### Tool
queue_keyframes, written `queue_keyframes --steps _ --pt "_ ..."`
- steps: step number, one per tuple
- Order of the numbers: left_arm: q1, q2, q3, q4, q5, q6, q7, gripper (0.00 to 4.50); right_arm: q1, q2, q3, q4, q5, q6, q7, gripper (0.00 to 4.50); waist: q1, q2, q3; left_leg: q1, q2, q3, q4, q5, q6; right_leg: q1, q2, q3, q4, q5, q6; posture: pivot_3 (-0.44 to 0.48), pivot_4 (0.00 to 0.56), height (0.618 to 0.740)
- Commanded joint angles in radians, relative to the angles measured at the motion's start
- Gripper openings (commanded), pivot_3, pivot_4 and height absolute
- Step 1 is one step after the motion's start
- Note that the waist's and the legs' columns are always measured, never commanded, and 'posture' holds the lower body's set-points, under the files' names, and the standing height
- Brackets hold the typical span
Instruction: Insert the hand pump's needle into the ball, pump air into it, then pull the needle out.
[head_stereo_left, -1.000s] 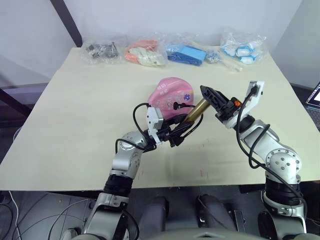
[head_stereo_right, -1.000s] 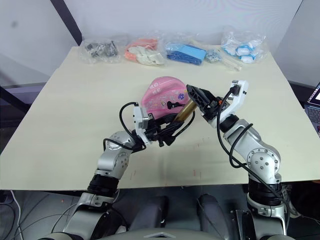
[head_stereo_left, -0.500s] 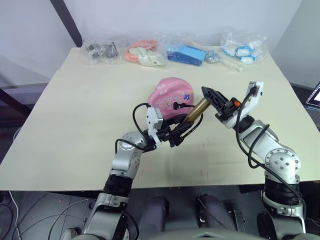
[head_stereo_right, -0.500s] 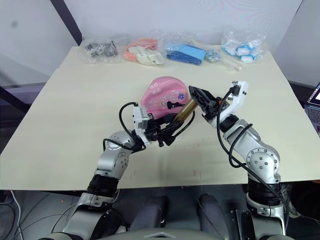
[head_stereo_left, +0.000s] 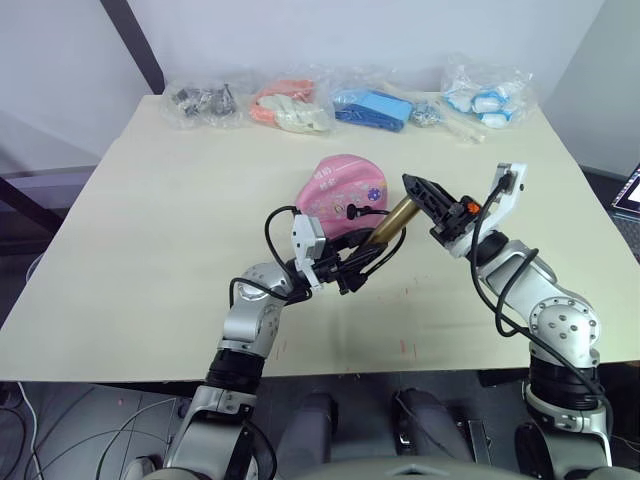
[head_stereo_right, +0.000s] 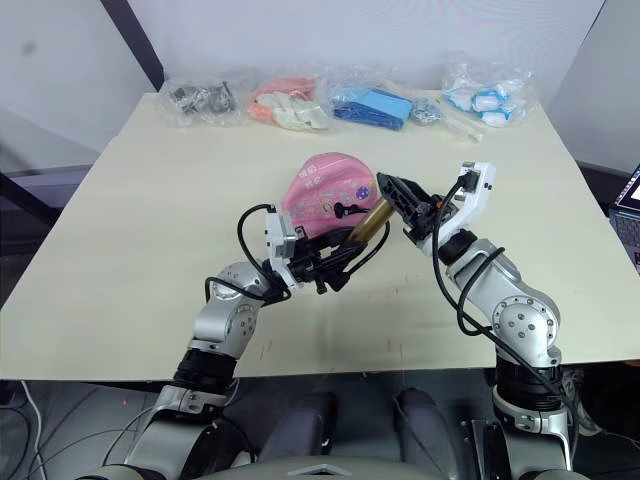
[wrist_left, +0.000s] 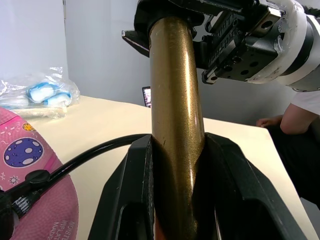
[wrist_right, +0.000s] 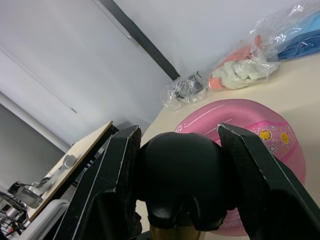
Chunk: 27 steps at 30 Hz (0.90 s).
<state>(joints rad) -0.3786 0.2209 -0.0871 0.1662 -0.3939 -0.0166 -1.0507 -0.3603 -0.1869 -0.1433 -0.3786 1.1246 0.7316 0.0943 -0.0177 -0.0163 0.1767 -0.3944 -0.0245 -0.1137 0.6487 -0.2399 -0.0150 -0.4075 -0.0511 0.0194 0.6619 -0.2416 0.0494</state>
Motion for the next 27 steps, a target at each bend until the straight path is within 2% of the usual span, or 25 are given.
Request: queue_keyframes --steps 1,13,15,16,17,18,20,21,27 --pt "-0.006 0.005 0.008 -0.002 -0.003 -0.012 0.001 1.02 -0.019 -0.001 0.008 -0.048 0.020 -0.003 0.026 1.94 0.000 0.000 0.000 0.000 0.000 0.000 0.000 0.000 0.000 0.000 0.000 0.000 0.000 0.000 0.000 0.000 0.150 0.740" --pt "-0.029 0.019 0.027 -0.006 -0.026 0.019 0.005 1.02 -0.013 -0.022 0.007 -0.046 -0.019 -0.006 0.047 1.94 0.000 0.000 0.000 0.000 0.000 0.000 0.000 0.000 0.000 0.000 0.000 0.000 0.000 0.000 0.000 0.000 0.150 0.740" --pt "-0.037 0.024 0.032 -0.001 -0.014 0.000 0.010 2.04 -0.011 -0.023 0.008 -0.047 -0.020 -0.006 0.051 1.94 0.000 0.000 0.000 0.000 0.000 0.000 0.000 0.000 0.000 0.000 0.000 0.000 0.000 0.000 0.000 0.000 0.150 0.740" --pt "-0.040 0.024 0.035 0.001 -0.008 -0.008 0.014 2.31 -0.010 -0.024 0.009 -0.048 -0.020 -0.006 0.053 1.94 0.000 0.000 0.000 0.000 0.000 0.000 0.000 0.000 0.000 0.000 0.000 0.000 0.000 0.000 0.000 0.000 0.150 0.740" --pt "-0.044 0.028 0.036 0.002 -0.003 -0.014 0.015 2.80 -0.009 -0.025 0.010 -0.049 -0.021 -0.006 0.055 1.94 0.000 0.000 0.000 0.000 0.000 0.000 0.000 0.000 0.000 0.000 0.000 0.000 0.000 0.000 0.000 0.000 0.150 0.740" --pt "-0.046 0.036 0.039 -0.004 -0.011 -0.002 0.009 3.49 -0.009 -0.025 0.011 -0.049 -0.022 -0.006 0.056 1.94 0.000 0.000 0.000 0.000 0.000 0.000 0.000 0.000 0.000 0.000 0.000 0.000 0.000 0.000 0.000 0.000 0.150 0.740" --pt "-0.043 0.057 0.040 -0.026 -0.036 0.033 -0.014 3.87 -0.009 -0.027 0.013 -0.052 -0.023 -0.006 0.061 1.94 0.000 0.000 0.000 0.000 0.000 0.000 0.000 0.000 0.000 0.000 0.000 0.000 0.000 0.000 0.000 0.000 0.150 0.740" --pt "-0.040 0.068 0.040 -0.036 -0.044 0.044 -0.026 4.40 -0.009 -0.028 0.015 -0.052 -0.026 -0.007 0.064 1.94 -0.002 0.000 0.000 0.000 0.000 0.000 0.000 0.000 0.000 0.000 0.000 0.000 0.000 0.000 0.000 0.000 0.150 0.740" --pt "-0.024 0.160 0.040 -0.106 -0.096 0.145 -0.105 4.47 -0.019 -0.065 0.034 -0.057 -0.073 -0.018 0.123 1.94 -0.003 0.000 0.000 0.000 0.000 0.000 0.000 0.000 0.000 0.000 0.000 0.000 0.000 0.000 0.000 0.000 0.150 0.740"
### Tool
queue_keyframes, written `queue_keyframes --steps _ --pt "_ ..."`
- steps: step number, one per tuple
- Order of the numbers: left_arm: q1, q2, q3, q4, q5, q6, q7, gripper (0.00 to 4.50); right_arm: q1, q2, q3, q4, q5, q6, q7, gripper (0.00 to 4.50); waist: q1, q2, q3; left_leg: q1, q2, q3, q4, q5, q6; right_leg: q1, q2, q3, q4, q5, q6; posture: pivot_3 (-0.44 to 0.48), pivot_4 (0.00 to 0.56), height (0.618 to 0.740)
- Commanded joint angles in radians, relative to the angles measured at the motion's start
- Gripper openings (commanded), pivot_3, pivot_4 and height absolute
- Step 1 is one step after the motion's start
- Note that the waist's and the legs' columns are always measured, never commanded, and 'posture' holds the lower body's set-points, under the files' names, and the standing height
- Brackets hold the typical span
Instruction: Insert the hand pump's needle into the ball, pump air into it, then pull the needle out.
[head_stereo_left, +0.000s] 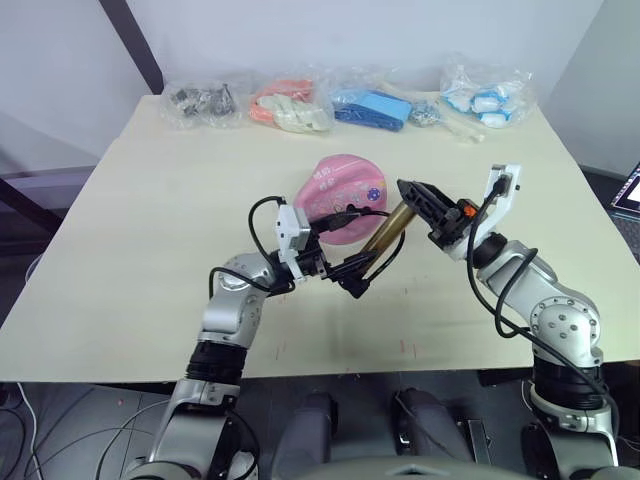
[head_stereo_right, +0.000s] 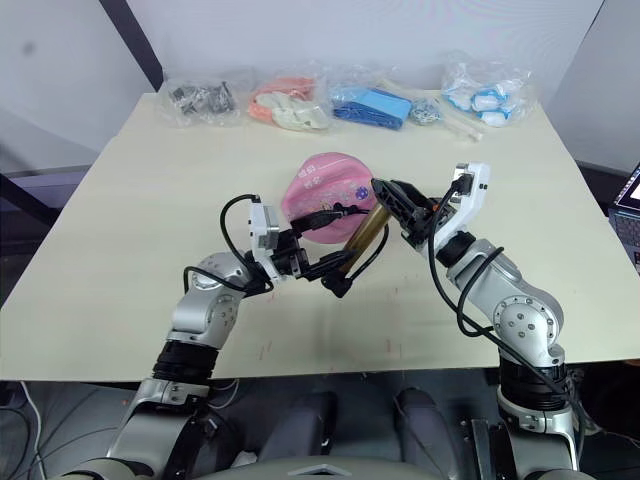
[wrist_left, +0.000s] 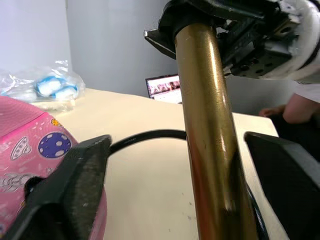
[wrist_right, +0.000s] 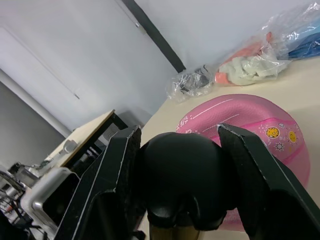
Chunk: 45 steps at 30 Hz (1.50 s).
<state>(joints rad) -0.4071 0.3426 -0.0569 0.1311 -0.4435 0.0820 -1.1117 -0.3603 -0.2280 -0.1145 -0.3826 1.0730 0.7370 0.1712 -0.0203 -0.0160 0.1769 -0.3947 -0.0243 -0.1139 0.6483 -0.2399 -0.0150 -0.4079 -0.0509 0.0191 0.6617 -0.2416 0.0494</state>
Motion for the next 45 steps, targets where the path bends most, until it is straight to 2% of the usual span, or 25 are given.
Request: queue_keyframes --steps 1,6,11,15,21,36,45 --pt "0.006 0.055 0.009 -0.083 -0.055 0.067 -0.059 4.47 -0.022 -0.036 0.013 -0.055 -0.037 -0.025 0.065 1.94 -0.001 0.000 0.000 0.000 0.000 0.000 0.000 0.000 0.000 0.000 0.000 0.000 0.000 0.000 0.000 0.000 0.150 0.740" --pt "0.007 0.138 -0.015 -0.130 -0.064 0.147 -0.126 4.47 -0.032 -0.097 0.058 -0.061 -0.115 -0.043 0.168 1.94 -0.003 0.000 0.000 0.000 0.000 0.000 0.000 0.000 0.000 0.000 0.000 0.000 0.000 0.000 0.000 0.000 0.150 0.740" --pt "-0.001 0.188 -0.062 -0.121 -0.014 0.161 -0.155 4.47 -0.065 -0.160 0.116 -0.050 -0.236 -0.106 0.296 1.94 -0.007 0.001 0.001 0.000 0.000 0.000 0.000 0.000 0.000 0.000 0.000 0.000 -0.001 0.000 0.000 0.000 0.150 0.740" --pt "0.000 0.186 -0.106 -0.092 0.031 0.187 -0.137 4.47 -0.106 -0.200 0.145 -0.046 -0.299 -0.139 0.387 1.94 -0.010 0.001 0.001 0.000 0.000 0.000 0.000 0.000 0.000 0.000 0.000 -0.001 -0.001 0.000 0.000 0.000 0.150 0.740" --pt "-0.029 0.167 -0.132 -0.002 0.094 0.154 -0.127 4.47 -0.144 -0.220 0.147 -0.064 -0.286 -0.111 0.467 1.94 -0.014 0.001 0.001 0.000 0.000 -0.001 0.000 0.000 0.000 0.000 0.000 -0.001 -0.001 0.000 0.000 0.000 0.150 0.740" --pt "-0.091 0.112 -0.177 0.129 0.104 0.161 -0.253 4.47 -0.199 -0.180 0.130 -0.078 -0.202 0.008 0.437 1.94 -0.016 0.001 0.002 -0.002 0.000 0.000 0.000 0.000 0.000 -0.002 0.000 -0.001 0.000 0.000 0.000 0.000 0.150 0.740" --pt "-0.091 0.111 -0.181 0.149 0.120 0.145 -0.264 4.47 -0.205 -0.177 0.119 -0.071 -0.191 0.017 0.422 1.94 -0.016 0.001 0.002 -0.002 0.000 0.000 0.000 0.000 0.000 -0.002 0.000 0.000 0.000 0.000 0.000 0.000 0.150 0.740"
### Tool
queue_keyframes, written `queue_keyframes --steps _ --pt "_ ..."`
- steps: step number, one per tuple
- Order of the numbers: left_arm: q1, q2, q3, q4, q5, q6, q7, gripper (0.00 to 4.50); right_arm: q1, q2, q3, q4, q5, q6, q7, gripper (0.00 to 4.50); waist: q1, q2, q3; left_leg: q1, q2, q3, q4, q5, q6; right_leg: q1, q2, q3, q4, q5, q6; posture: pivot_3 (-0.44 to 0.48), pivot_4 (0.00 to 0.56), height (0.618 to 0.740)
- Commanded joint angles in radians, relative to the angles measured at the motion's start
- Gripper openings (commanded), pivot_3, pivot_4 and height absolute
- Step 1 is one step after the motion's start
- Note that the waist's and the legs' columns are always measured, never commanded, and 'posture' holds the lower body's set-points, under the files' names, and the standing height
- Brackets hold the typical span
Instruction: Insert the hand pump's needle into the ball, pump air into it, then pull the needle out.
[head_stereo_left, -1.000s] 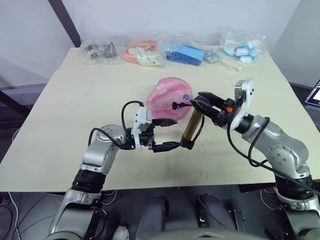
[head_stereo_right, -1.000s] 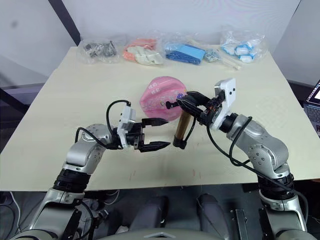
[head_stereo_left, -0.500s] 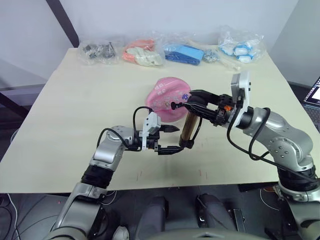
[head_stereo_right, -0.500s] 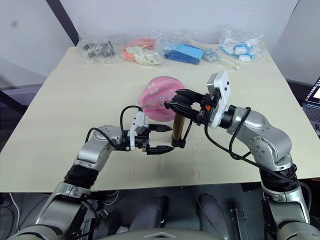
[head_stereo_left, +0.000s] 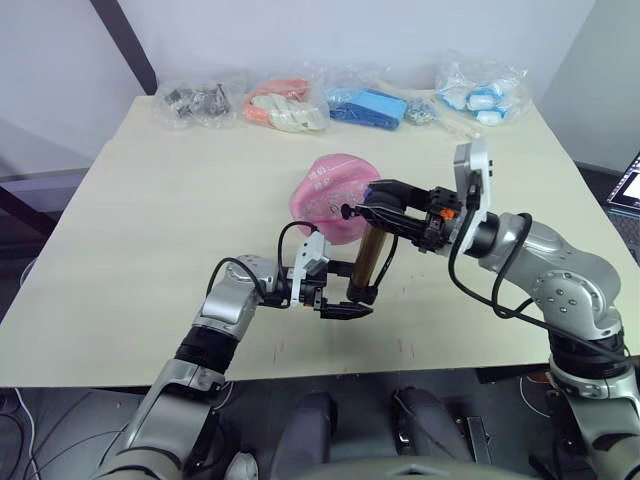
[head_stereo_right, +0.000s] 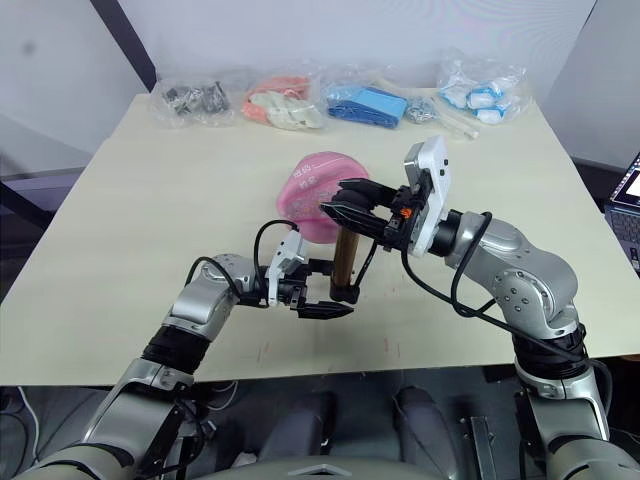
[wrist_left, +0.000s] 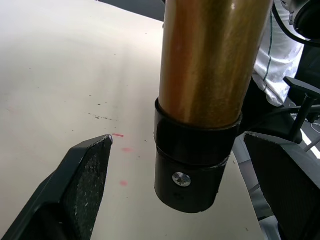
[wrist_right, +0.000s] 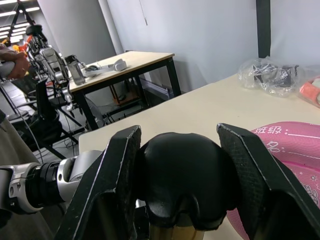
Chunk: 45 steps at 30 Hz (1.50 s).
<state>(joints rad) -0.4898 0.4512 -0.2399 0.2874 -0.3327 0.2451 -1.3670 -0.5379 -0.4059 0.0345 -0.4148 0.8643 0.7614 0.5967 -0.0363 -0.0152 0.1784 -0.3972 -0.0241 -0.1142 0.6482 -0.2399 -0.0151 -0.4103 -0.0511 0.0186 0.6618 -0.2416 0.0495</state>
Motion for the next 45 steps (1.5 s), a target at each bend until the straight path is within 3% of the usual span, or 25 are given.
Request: queue_keyframes --steps 1,4,5,8,12,13,23,32,45 --pt "-0.008 0.002 0.003 -0.007 0.009 -0.018 -0.010 4.47 -0.027 0.000 -0.031 -0.039 0.017 -0.008 -0.003 1.94 0.000 0.000 0.000 0.000 0.000 0.000 0.000 0.000 0.000 0.000 0.000 0.000 0.000 0.000 0.000 0.000 0.150 0.740" --pt "-0.004 0.005 0.007 -0.008 0.011 -0.019 -0.017 4.47 -0.026 -0.001 -0.032 -0.037 0.016 -0.008 0.000 1.94 0.000 0.000 0.000 0.000 0.000 0.000 0.000 0.000 0.000 0.000 0.000 0.000 0.000 0.000 0.000 0.000 0.150 0.740" --pt "-0.002 0.005 0.009 -0.008 0.011 -0.020 -0.019 4.23 -0.026 -0.001 -0.031 -0.036 0.015 -0.009 0.000 1.94 0.000 0.000 0.000 0.000 0.000 0.000 0.000 0.000 0.000 0.000 0.000 0.000 0.000 0.000 0.000 0.000 0.150 0.740" --pt "0.000 0.000 0.017 -0.009 0.004 -0.016 -0.015 3.36 -0.026 -0.002 -0.030 -0.035 0.013 -0.011 0.003 1.94 0.000 0.000 0.000 0.000 0.000 0.000 0.000 0.000 0.000 0.000 0.000 0.000 0.000 0.000 0.000 0.000 0.150 0.740" --pt "0.004 0.002 0.016 -0.011 0.008 -0.023 -0.016 1.36 -0.025 -0.002 -0.029 -0.033 0.011 -0.012 0.005 1.94 0.000 0.000 0.000 0.000 0.000 0.000 0.000 0.000 0.000 0.000 0.000 0.000 0.000 0.000 0.000 0.000 0.150 0.740" --pt "0.005 0.002 0.017 -0.012 0.007 -0.022 -0.016 1.08 -0.025 -0.001 -0.030 -0.034 0.011 -0.012 0.005 1.94 0.000 0.000 0.000 0.000 0.000 0.000 0.000 0.000 0.000 0.000 0.000 0.000 0.000 0.000 0.000 0.000 0.150 0.740" --pt "0.014 -0.009 0.009 -0.015 0.022 -0.052 0.002 1.07 0.011 -0.040 0.000 -0.050 -0.035 -0.041 0.064 1.94 0.000 0.000 0.000 0.000 0.000 0.000 0.000 0.000 0.000 0.000 0.000 0.000 0.000 0.000 0.000 0.000 0.150 0.740" --pt "0.004 -0.139 -0.032 0.081 0.156 -0.197 0.177 1.07 0.070 -0.089 0.028 -0.036 -0.147 -0.181 0.202 1.94 0.003 0.000 0.000 0.000 0.000 0.000 0.001 0.000 0.000 0.000 0.000 0.000 0.000 0.000 0.001 0.000 0.150 0.740" --pt "-0.010 -0.269 -0.065 0.325 0.261 -0.379 0.285 1.07 0.245 -0.112 0.080 0.006 -0.326 -0.386 0.308 1.94 0.005 0.000 0.000 0.000 -0.001 0.001 0.002 0.000 0.000 0.000 0.000 0.001 0.000 0.001 0.002 0.000 0.150 0.740"
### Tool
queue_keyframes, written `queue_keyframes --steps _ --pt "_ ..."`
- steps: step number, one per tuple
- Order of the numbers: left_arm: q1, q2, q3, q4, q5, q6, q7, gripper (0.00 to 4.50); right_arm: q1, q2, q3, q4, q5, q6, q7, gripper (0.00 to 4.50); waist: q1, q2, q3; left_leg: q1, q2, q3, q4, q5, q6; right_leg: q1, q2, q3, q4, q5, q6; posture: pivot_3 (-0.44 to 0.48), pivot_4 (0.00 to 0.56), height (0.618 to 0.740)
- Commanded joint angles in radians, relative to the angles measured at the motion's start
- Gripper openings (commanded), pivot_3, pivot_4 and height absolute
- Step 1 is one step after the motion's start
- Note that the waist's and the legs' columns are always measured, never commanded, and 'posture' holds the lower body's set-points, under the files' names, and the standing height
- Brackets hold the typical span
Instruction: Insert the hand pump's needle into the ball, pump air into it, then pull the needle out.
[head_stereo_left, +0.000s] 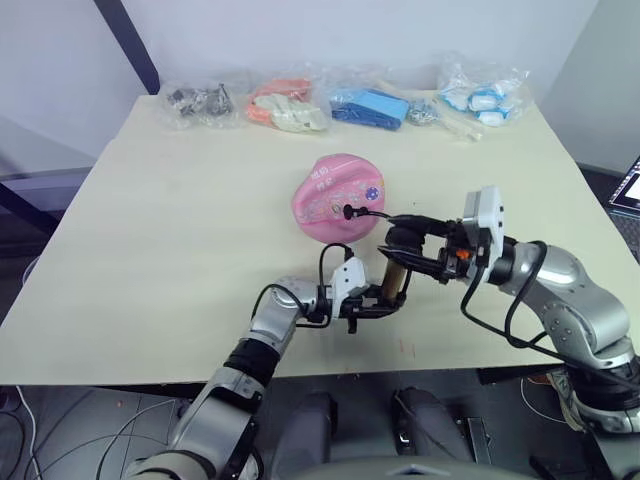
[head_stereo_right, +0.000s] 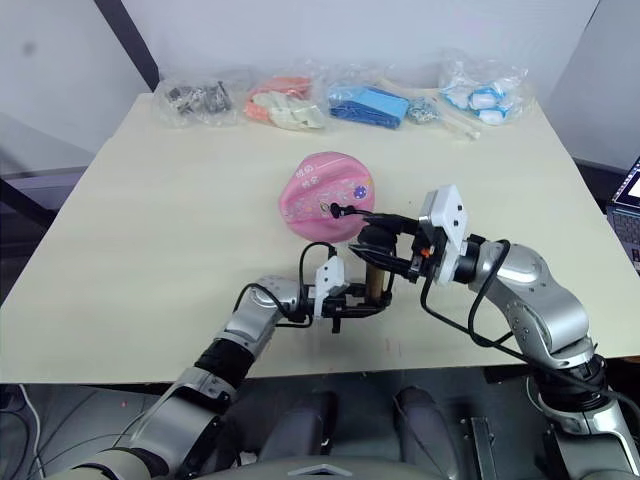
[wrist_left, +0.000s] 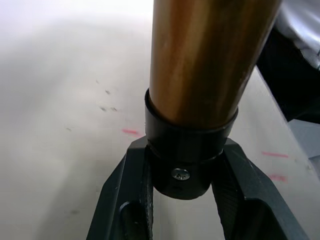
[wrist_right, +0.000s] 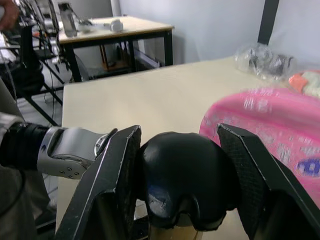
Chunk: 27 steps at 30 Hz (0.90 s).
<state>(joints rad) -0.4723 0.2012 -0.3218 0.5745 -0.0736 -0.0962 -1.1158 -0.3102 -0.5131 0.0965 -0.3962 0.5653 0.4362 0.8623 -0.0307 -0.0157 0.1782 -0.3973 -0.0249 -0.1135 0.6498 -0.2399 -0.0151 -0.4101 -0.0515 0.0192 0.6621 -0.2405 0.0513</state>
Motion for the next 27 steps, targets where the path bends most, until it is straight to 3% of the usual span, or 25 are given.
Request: queue_keyframes --steps 1,18,27 --pt "-0.032 -0.023 0.017 0.059 0.010 -0.053 0.036 1.07 0.025 -0.004 0.020 -0.006 -0.039 -0.076 0.043 1.94 -0.001 0.000 0.000 0.000 0.000 0.000 0.000 0.000 0.000 0.000 0.000 0.000 0.000 0.000 0.000 0.000 0.150 0.740" --pt "-0.053 -0.034 0.011 0.191 0.051 -0.099 0.015 1.07 0.099 0.015 -0.005 0.019 -0.062 -0.172 0.026 1.94 0.004 0.000 -0.002 0.004 0.000 0.000 0.000 0.000 0.000 0.004 0.000 0.000 -0.001 0.000 0.001 0.000 0.150 0.740" --pt "-0.054 -0.021 -0.011 0.201 0.084 -0.051 0.011 1.07 -0.011 -0.009 -0.101 0.000 0.058 -0.077 0.020 1.94 0.011 0.000 -0.002 0.004 0.000 0.000 0.000 0.000 0.000 0.004 0.000 0.000 -0.001 0.000 0.001 0.000 0.150 0.740"
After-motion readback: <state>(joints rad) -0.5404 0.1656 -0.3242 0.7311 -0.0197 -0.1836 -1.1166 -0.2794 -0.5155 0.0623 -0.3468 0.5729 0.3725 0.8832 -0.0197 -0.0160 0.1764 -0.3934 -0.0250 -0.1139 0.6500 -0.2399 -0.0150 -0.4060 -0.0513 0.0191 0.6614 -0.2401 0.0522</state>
